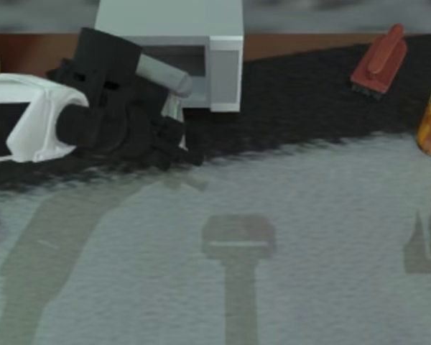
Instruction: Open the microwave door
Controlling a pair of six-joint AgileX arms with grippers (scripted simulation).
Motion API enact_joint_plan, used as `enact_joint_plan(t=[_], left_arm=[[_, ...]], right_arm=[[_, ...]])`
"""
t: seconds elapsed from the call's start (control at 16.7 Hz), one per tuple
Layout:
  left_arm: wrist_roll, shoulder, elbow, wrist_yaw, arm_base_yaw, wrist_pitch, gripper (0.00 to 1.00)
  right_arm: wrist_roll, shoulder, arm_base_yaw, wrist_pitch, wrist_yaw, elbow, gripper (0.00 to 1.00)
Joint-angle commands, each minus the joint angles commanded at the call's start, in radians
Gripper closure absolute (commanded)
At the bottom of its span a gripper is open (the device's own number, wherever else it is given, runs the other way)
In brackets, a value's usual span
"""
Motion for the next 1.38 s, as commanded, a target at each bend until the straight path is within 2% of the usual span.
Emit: enact_joint_plan(t=[0.24, 0.72, 1.38], left_arm=[[0.000, 0.000, 0.000, 0.000, 0.000, 0.000, 1.00], [0.063, -0.019, -0.022, 0.052, 0.028, -0.008, 1.00], [0.063, -0.019, -0.022, 0.053, 0.028, -0.008, 1.00]], right_arm=[[0.000, 0.000, 0.000, 0.000, 0.000, 0.000, 0.00], [0.000, 0.000, 0.000, 0.000, 0.000, 0.000, 0.00], [0.000, 0.000, 0.000, 0.000, 0.000, 0.000, 0.00]])
